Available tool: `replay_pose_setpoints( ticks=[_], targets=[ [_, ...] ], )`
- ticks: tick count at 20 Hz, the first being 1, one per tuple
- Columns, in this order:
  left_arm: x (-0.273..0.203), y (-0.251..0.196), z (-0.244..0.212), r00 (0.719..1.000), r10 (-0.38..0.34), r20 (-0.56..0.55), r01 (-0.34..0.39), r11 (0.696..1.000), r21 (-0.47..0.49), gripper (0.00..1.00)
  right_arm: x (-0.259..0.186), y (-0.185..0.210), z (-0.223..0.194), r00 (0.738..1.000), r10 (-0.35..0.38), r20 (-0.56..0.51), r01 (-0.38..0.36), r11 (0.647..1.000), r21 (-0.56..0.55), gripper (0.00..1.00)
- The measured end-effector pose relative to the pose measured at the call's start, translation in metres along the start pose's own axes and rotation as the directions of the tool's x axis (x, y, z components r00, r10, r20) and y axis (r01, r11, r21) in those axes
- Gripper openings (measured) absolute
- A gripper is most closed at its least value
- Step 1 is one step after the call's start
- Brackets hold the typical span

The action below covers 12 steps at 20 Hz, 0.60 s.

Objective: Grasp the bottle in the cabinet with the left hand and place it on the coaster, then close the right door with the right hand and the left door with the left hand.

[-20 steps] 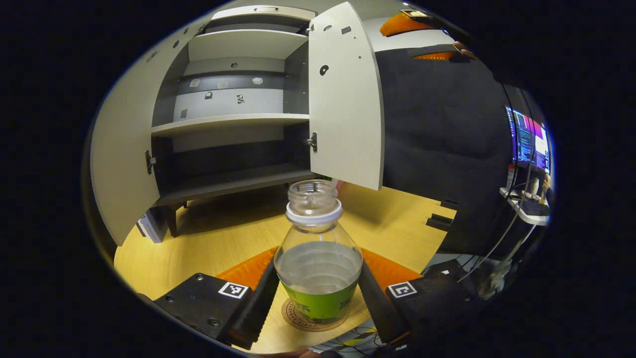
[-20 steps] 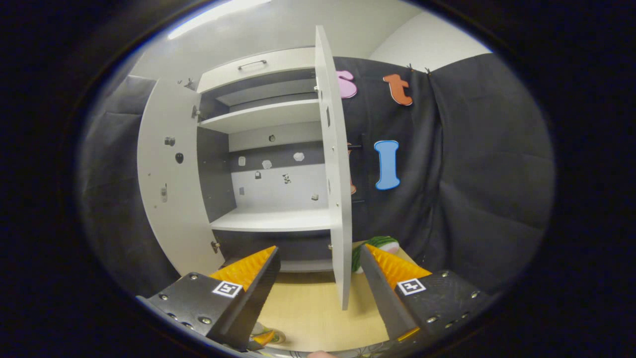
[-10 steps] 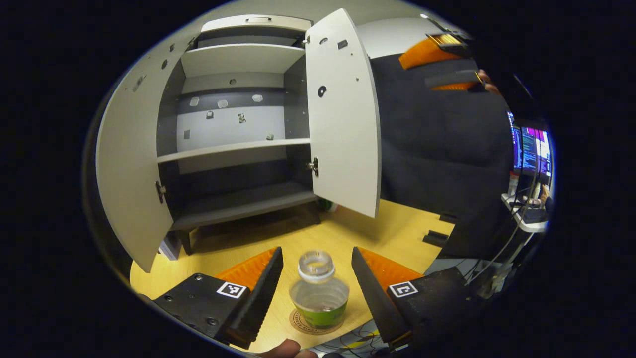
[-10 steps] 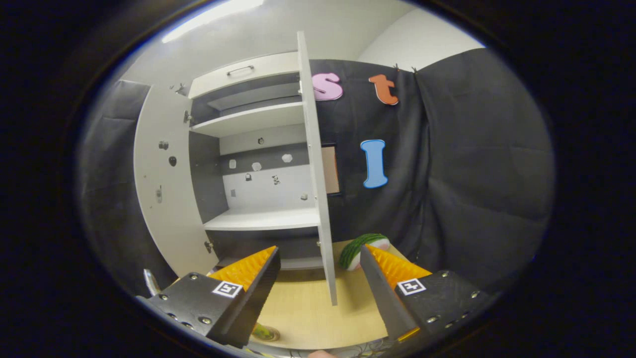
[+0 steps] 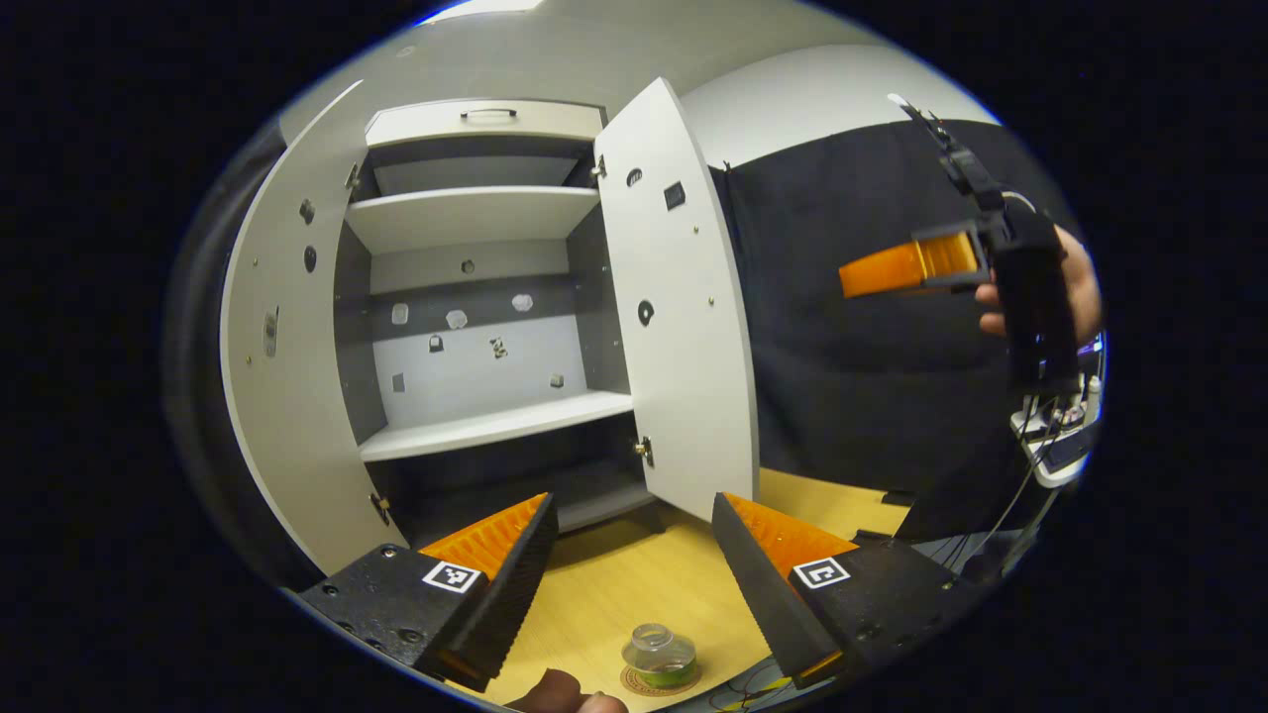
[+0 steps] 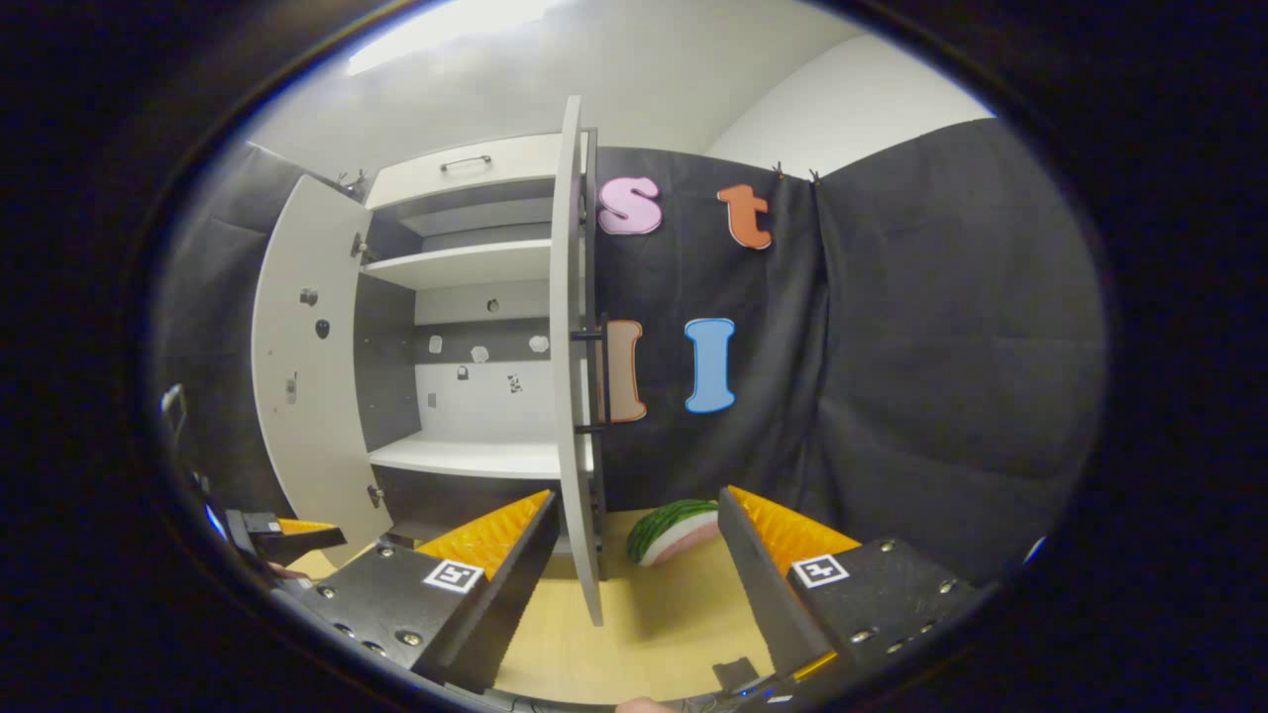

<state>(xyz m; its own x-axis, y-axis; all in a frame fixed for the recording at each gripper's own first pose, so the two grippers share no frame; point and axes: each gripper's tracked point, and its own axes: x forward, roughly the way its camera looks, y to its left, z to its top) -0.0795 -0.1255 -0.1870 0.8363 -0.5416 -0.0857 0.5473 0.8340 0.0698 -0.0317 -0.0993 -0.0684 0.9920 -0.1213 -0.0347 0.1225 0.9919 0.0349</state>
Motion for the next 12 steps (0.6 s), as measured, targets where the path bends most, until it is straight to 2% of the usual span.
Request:
replay_pose_setpoints(
  ticks=[2,3,4,8,9,12],
  targets=[
    [-0.005,0.002,0.024,1.000,0.014,-0.001,-0.014,1.000,-0.026,0.98,0.009,-0.022,0.002,1.000,-0.011,0.003,0.011,1.000,-0.010,0.96],
    [-0.007,0.007,0.037,0.999,0.033,0.001,-0.033,0.999,-0.032,1.00,0.014,-0.030,0.002,1.000,-0.009,-0.006,0.009,1.000,-0.015,0.95],
    [-0.011,0.013,0.050,0.999,0.053,0.006,-0.053,0.998,-0.040,0.98,0.019,-0.041,0.001,1.000,-0.016,-0.019,0.015,1.000,-0.020,0.99],
    [-0.018,0.040,0.089,0.994,0.110,0.017,-0.109,0.993,-0.054,0.98,0.040,-0.079,0.008,0.999,-0.019,-0.027,0.018,0.999,-0.029,0.95],
    [-0.020,0.051,0.098,0.991,0.133,0.022,-0.132,0.989,-0.066,0.98,0.047,-0.088,0.011,1.000,-0.025,-0.016,0.024,0.999,-0.027,0.98],
    [-0.024,0.077,0.117,0.985,0.169,0.030,-0.163,0.976,-0.144,0.98,0.076,-0.122,0.015,0.997,-0.070,-0.028,0.069,0.997,-0.036,0.95]
  ],
)
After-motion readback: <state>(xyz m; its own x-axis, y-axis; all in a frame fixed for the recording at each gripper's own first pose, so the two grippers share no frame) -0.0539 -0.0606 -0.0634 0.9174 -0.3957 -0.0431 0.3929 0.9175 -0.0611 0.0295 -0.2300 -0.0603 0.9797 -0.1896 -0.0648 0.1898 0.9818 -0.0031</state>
